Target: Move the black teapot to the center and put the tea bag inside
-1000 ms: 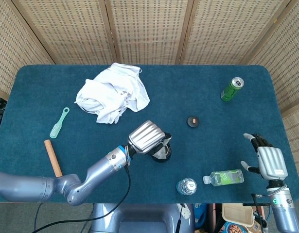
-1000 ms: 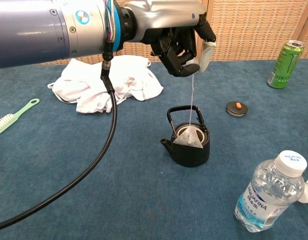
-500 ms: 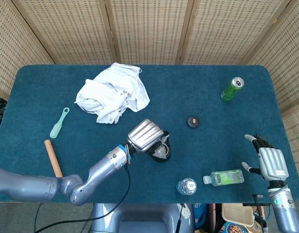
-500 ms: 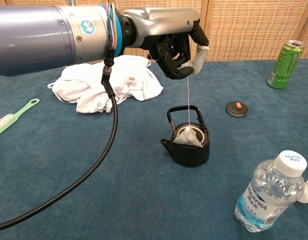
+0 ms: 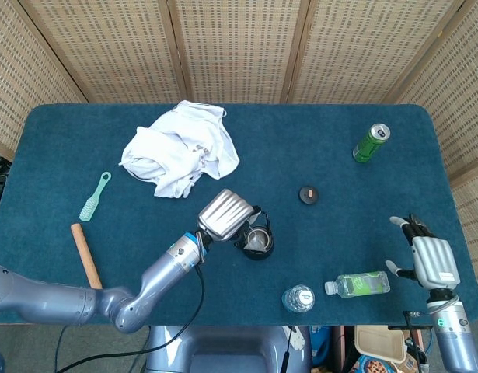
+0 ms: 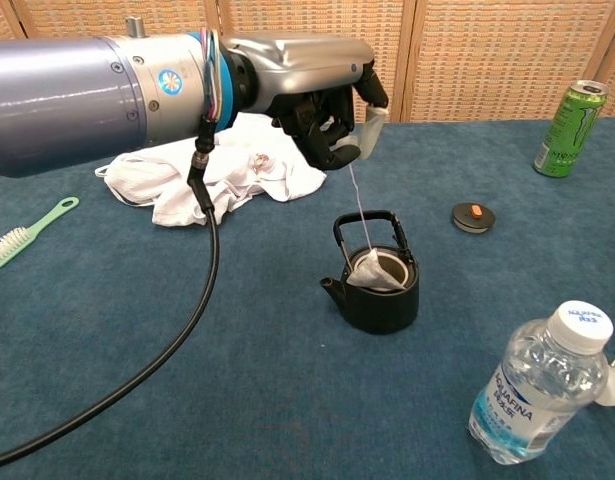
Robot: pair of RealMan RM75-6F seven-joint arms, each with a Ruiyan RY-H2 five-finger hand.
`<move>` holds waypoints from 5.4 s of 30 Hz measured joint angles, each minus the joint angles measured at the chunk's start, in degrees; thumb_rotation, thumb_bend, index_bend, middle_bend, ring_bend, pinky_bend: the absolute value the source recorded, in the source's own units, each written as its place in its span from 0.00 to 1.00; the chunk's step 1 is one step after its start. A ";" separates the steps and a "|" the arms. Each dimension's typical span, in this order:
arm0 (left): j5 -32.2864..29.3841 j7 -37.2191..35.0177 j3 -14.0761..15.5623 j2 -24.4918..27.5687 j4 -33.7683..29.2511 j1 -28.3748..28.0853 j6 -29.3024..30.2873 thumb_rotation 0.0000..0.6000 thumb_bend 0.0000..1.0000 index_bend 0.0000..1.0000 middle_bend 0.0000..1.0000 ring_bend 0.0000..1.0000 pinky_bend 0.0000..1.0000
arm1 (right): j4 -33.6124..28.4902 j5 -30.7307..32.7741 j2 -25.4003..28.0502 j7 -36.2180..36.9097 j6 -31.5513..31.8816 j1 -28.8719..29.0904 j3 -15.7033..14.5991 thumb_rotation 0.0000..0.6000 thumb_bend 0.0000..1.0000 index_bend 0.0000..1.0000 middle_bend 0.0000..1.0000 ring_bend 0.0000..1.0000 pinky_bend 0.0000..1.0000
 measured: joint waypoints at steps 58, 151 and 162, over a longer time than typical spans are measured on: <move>7.06 17.69 10.38 2.70 -7.11 4.95 -1.61 1.00 0.97 0.19 0.81 0.79 0.78 | -0.67 0.30 0.47 -0.24 -0.64 -0.39 -0.29 1.00 0.33 0.24 0.30 0.30 0.49; -13.30 10.24 11.72 0.56 -6.88 -10.88 6.44 1.00 0.83 0.00 0.57 0.60 0.75 | -0.79 -0.22 1.60 1.34 0.70 -1.75 0.27 1.00 0.33 0.24 0.30 0.30 0.49; -0.83 3.83 14.99 5.62 -12.40 1.27 18.47 1.00 0.68 0.00 0.32 0.38 0.66 | -1.66 -0.46 1.88 0.77 1.35 -1.58 0.77 1.00 0.33 0.24 0.30 0.30 0.47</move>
